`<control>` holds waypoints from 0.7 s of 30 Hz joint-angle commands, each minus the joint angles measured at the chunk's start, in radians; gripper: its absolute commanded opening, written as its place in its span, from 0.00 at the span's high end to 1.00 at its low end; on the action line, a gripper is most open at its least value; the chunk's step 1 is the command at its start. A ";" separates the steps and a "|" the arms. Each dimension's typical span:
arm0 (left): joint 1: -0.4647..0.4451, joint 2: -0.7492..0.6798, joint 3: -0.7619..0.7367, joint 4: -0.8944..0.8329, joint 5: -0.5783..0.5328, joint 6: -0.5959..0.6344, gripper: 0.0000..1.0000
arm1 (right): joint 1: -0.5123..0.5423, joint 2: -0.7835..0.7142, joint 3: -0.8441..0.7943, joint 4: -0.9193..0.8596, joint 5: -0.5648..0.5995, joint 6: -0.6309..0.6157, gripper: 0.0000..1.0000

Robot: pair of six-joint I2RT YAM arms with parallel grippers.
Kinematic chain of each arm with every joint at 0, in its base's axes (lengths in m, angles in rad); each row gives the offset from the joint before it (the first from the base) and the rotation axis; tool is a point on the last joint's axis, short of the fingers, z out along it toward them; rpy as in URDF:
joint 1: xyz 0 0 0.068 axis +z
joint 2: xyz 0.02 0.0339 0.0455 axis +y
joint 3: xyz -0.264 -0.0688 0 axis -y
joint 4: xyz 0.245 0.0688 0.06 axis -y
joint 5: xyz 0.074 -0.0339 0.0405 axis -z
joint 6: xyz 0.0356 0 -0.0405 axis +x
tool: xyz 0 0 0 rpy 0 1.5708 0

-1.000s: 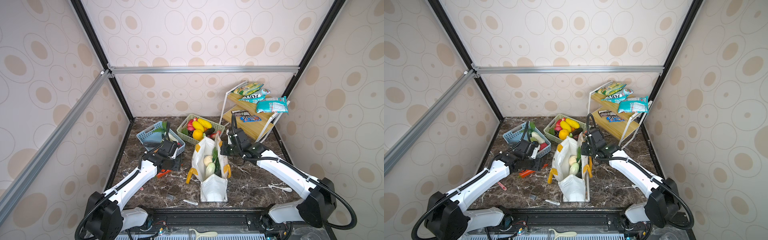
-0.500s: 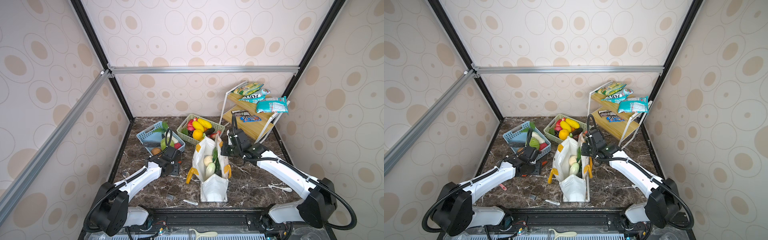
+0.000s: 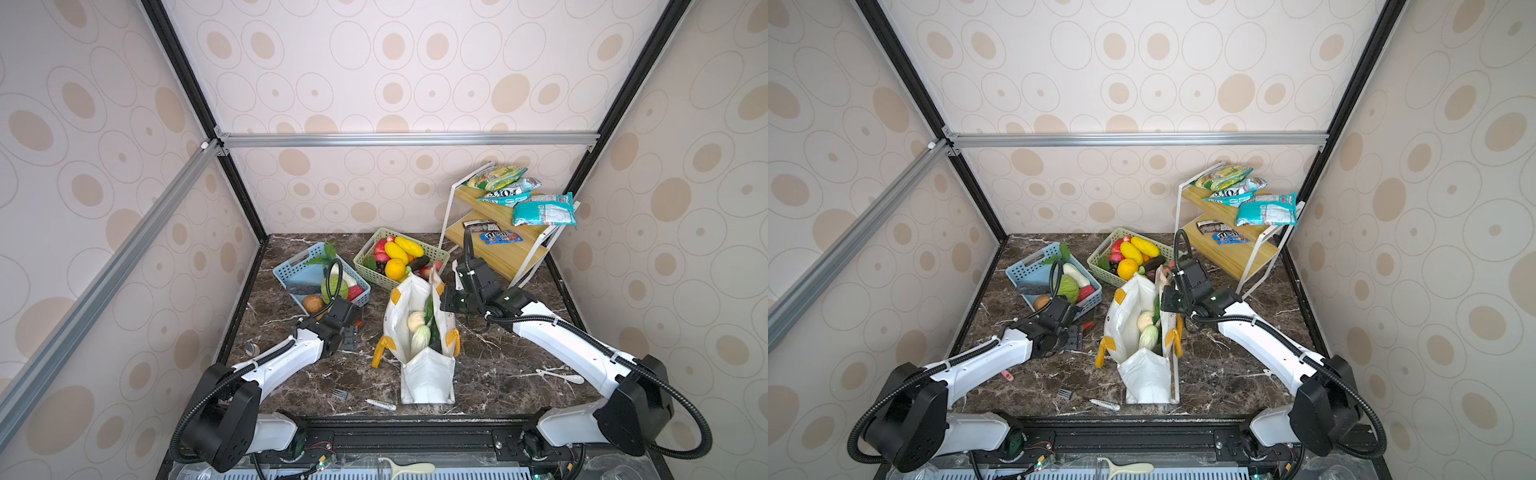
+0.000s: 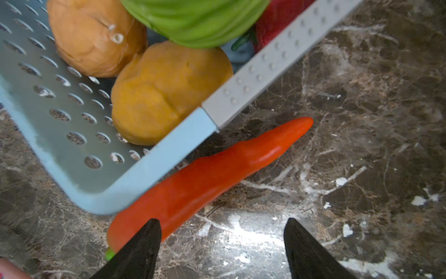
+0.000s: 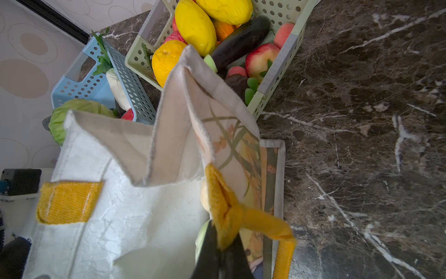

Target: Place the food into the grocery bag and tie it

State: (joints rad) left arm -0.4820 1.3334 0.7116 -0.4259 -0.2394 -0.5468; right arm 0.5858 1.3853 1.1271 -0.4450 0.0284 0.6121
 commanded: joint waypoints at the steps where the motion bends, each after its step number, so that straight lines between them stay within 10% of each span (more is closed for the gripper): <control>1: 0.011 0.045 -0.015 0.051 -0.060 -0.039 0.18 | -0.008 0.014 -0.010 -0.018 -0.002 0.001 1.00; 21: 0.023 0.137 -0.023 0.090 0.014 -0.024 0.22 | -0.019 -0.042 -0.076 -0.004 0.024 0.010 1.00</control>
State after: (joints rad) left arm -0.4652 1.4914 0.6949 -0.3244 -0.2726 -0.5556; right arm 0.5758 1.3586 1.0817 -0.4168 0.0277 0.6132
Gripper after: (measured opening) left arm 0.795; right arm 0.052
